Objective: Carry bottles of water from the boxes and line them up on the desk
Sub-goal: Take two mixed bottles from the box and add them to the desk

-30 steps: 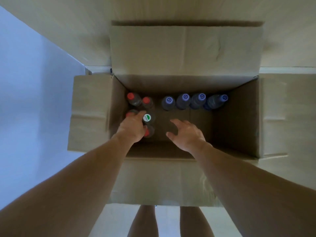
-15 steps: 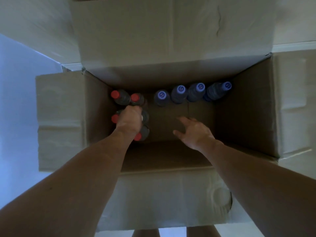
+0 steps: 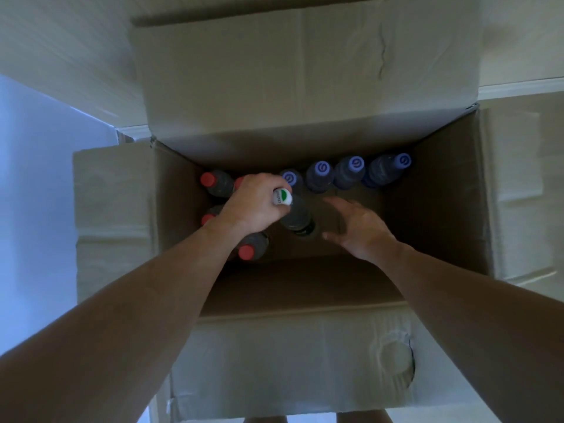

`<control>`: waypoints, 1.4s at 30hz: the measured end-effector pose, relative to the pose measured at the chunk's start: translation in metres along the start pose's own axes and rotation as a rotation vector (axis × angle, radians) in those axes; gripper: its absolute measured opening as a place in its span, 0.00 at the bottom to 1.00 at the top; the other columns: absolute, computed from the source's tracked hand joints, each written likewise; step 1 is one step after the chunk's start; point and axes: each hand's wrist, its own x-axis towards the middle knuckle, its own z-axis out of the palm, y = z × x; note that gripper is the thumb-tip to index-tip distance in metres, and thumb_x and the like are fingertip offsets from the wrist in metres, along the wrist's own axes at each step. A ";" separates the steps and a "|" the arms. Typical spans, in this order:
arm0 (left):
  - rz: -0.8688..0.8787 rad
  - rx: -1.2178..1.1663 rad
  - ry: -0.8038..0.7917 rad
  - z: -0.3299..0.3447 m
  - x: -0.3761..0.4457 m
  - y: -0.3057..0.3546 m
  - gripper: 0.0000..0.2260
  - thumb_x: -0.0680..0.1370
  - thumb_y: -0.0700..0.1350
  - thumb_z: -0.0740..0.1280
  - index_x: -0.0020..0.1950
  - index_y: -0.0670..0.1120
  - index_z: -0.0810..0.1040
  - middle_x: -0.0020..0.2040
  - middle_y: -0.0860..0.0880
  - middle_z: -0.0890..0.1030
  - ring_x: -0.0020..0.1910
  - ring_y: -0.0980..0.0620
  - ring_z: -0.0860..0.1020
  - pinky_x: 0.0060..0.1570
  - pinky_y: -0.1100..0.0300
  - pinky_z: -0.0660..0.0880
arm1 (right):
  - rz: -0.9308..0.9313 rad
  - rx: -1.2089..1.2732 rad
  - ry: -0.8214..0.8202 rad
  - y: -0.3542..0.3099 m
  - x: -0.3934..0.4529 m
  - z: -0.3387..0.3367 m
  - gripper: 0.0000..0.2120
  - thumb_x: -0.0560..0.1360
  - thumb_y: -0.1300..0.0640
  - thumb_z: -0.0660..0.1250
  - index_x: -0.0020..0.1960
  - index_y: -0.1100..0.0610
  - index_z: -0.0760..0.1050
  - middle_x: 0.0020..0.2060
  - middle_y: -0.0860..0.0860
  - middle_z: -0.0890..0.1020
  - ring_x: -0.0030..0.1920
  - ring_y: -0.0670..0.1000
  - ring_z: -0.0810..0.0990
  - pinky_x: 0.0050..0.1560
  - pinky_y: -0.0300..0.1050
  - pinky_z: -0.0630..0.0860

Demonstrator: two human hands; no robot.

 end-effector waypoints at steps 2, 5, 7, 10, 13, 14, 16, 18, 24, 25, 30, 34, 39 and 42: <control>0.027 -0.059 -0.015 -0.008 0.003 0.008 0.10 0.74 0.42 0.76 0.54 0.47 0.83 0.51 0.52 0.83 0.50 0.53 0.81 0.54 0.51 0.78 | -0.026 0.043 0.009 0.005 0.002 -0.005 0.40 0.73 0.50 0.74 0.78 0.41 0.56 0.74 0.52 0.67 0.74 0.55 0.65 0.73 0.51 0.65; 0.043 -0.175 -0.059 -0.017 0.008 0.021 0.08 0.74 0.41 0.75 0.52 0.48 0.83 0.43 0.54 0.83 0.38 0.57 0.82 0.44 0.57 0.80 | -0.059 0.121 -0.012 0.011 0.005 -0.010 0.45 0.69 0.53 0.78 0.78 0.43 0.57 0.73 0.51 0.68 0.73 0.54 0.65 0.73 0.51 0.64; 0.057 -0.228 -0.087 -0.021 0.011 0.028 0.06 0.75 0.41 0.74 0.51 0.48 0.83 0.40 0.54 0.83 0.33 0.57 0.82 0.39 0.61 0.80 | -0.074 0.223 -0.032 0.013 0.005 -0.010 0.45 0.67 0.54 0.80 0.77 0.43 0.60 0.71 0.48 0.70 0.72 0.51 0.67 0.72 0.47 0.64; 0.048 -0.288 -0.098 -0.021 0.013 0.035 0.06 0.76 0.41 0.74 0.52 0.48 0.83 0.40 0.54 0.84 0.32 0.58 0.82 0.38 0.66 0.79 | -0.097 0.373 -0.067 0.015 0.007 -0.009 0.39 0.66 0.55 0.81 0.72 0.43 0.67 0.64 0.43 0.76 0.67 0.47 0.72 0.69 0.46 0.68; 0.032 -0.379 -0.066 -0.016 0.013 0.038 0.09 0.75 0.43 0.75 0.55 0.45 0.83 0.45 0.51 0.85 0.40 0.56 0.84 0.41 0.62 0.81 | -0.086 0.453 -0.074 0.019 0.010 -0.008 0.35 0.66 0.57 0.80 0.69 0.46 0.71 0.60 0.43 0.79 0.64 0.47 0.75 0.68 0.48 0.70; 0.020 -0.381 -0.043 -0.015 0.013 0.036 0.12 0.74 0.45 0.76 0.56 0.45 0.82 0.46 0.50 0.85 0.42 0.55 0.84 0.43 0.59 0.82 | -0.072 0.493 -0.067 0.021 0.011 -0.007 0.34 0.66 0.57 0.80 0.69 0.46 0.71 0.59 0.44 0.79 0.64 0.47 0.75 0.67 0.48 0.71; -0.013 -0.258 0.007 -0.012 0.013 0.029 0.16 0.73 0.49 0.78 0.58 0.47 0.81 0.47 0.50 0.83 0.44 0.53 0.82 0.49 0.56 0.80 | -0.043 0.559 -0.045 0.025 0.011 -0.006 0.34 0.67 0.58 0.80 0.68 0.46 0.71 0.59 0.44 0.79 0.63 0.47 0.75 0.65 0.47 0.71; -0.069 -0.039 0.053 -0.007 0.010 0.017 0.15 0.73 0.47 0.77 0.57 0.46 0.80 0.51 0.49 0.82 0.48 0.51 0.81 0.54 0.52 0.78 | -0.026 0.584 -0.037 0.027 0.010 -0.006 0.33 0.67 0.58 0.80 0.67 0.45 0.71 0.59 0.44 0.79 0.63 0.47 0.74 0.64 0.48 0.71; -0.382 0.613 -0.170 0.010 -0.008 -0.035 0.15 0.80 0.40 0.66 0.67 0.45 0.75 0.64 0.41 0.76 0.64 0.40 0.75 0.60 0.46 0.77 | -0.033 0.618 -0.031 0.032 0.013 -0.005 0.30 0.67 0.58 0.80 0.65 0.45 0.73 0.58 0.45 0.80 0.63 0.49 0.76 0.66 0.55 0.73; -0.405 0.699 -0.228 0.013 -0.010 -0.041 0.15 0.80 0.41 0.65 0.67 0.45 0.74 0.65 0.41 0.75 0.65 0.41 0.74 0.62 0.48 0.76 | -0.035 0.627 -0.027 0.033 0.013 -0.004 0.30 0.67 0.58 0.80 0.65 0.45 0.73 0.58 0.45 0.80 0.62 0.48 0.76 0.66 0.55 0.73; -0.424 0.858 -0.275 0.022 -0.010 -0.057 0.17 0.81 0.43 0.65 0.70 0.48 0.73 0.67 0.43 0.72 0.66 0.42 0.72 0.63 0.51 0.73 | -0.033 0.649 -0.034 0.036 0.015 -0.001 0.30 0.67 0.57 0.79 0.65 0.43 0.73 0.58 0.44 0.80 0.64 0.48 0.75 0.66 0.55 0.73; -0.444 0.915 -0.255 0.025 -0.009 -0.058 0.14 0.82 0.44 0.64 0.68 0.47 0.73 0.66 0.43 0.75 0.65 0.43 0.74 0.60 0.52 0.74 | -0.034 0.643 -0.037 0.040 0.015 -0.001 0.31 0.68 0.57 0.79 0.66 0.43 0.72 0.60 0.45 0.79 0.65 0.49 0.74 0.67 0.56 0.73; -0.388 0.807 -0.139 0.021 -0.002 -0.049 0.10 0.80 0.39 0.66 0.62 0.42 0.77 0.60 0.40 0.78 0.62 0.40 0.76 0.56 0.49 0.77 | -0.028 0.653 -0.018 0.047 0.011 -0.004 0.30 0.67 0.57 0.80 0.65 0.43 0.73 0.58 0.44 0.80 0.63 0.47 0.76 0.67 0.55 0.73; -0.320 0.726 -0.074 0.018 0.001 -0.036 0.07 0.79 0.36 0.66 0.57 0.40 0.79 0.55 0.39 0.80 0.57 0.40 0.79 0.52 0.49 0.78 | -0.018 0.667 -0.010 0.049 0.009 -0.006 0.30 0.67 0.58 0.80 0.65 0.43 0.73 0.57 0.43 0.80 0.62 0.47 0.76 0.67 0.54 0.73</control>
